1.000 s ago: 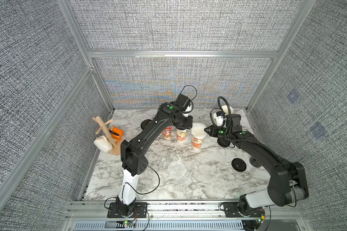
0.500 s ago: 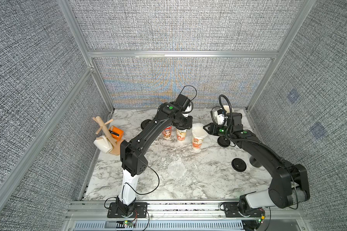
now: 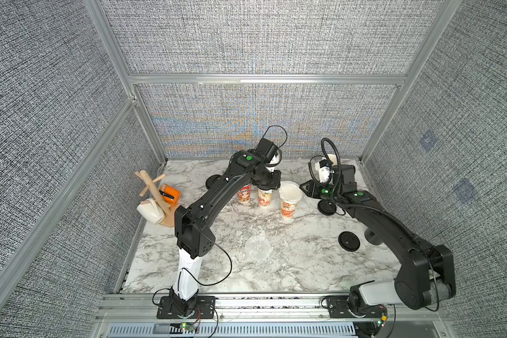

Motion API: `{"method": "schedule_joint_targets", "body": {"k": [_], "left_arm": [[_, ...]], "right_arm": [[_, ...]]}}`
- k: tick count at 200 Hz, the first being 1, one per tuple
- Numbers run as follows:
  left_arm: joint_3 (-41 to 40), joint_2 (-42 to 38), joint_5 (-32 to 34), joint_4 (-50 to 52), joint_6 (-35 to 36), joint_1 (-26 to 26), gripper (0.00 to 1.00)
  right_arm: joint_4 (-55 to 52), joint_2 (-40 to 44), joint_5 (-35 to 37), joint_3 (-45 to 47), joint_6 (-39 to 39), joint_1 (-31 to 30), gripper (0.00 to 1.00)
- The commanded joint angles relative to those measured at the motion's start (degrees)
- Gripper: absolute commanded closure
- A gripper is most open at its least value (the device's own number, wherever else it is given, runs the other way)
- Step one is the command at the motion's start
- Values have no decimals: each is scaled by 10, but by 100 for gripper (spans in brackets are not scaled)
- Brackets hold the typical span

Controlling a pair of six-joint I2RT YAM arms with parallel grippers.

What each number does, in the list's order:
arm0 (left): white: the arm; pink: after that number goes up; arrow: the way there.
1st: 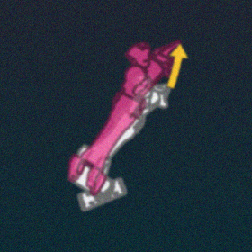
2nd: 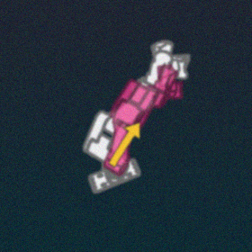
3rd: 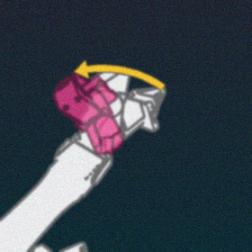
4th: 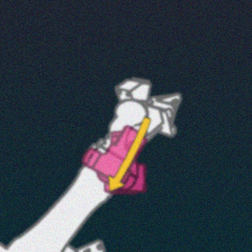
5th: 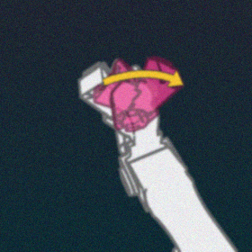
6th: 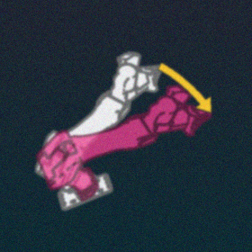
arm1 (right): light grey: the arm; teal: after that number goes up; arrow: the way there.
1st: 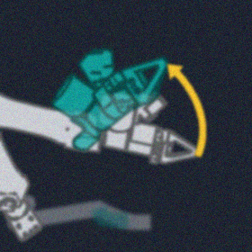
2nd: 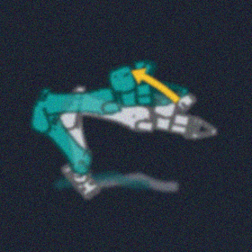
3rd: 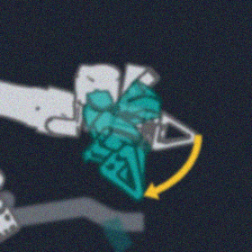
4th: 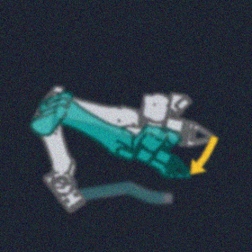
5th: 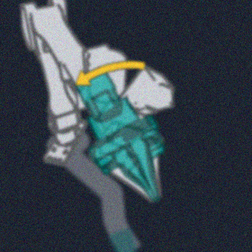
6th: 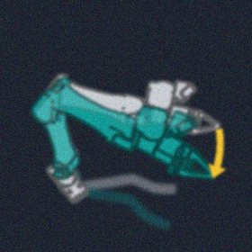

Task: Put the leak-proof paper on the milk tea cups
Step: Adjust the leak-proof paper on the cup, then pick up the cup lid from the center of the board.

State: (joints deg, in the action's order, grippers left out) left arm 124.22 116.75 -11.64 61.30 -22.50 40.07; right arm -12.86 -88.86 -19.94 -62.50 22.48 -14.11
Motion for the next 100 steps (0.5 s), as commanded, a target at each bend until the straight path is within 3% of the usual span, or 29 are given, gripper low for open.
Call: {"method": "schedule_joint_targets", "body": {"k": [1, 42, 100], "left_arm": [[-6, -7, -11, -19, 7, 0, 60], [-25, -2, -48, -46, 4, 1, 60], [-28, 8, -70, -57, 4, 4, 60]], "right_arm": [[-18, 14, 37, -8, -13, 4, 54], [-54, 55, 120, 18, -25, 37, 38], [-49, 40, 181, 86, -54, 114, 32]]}}
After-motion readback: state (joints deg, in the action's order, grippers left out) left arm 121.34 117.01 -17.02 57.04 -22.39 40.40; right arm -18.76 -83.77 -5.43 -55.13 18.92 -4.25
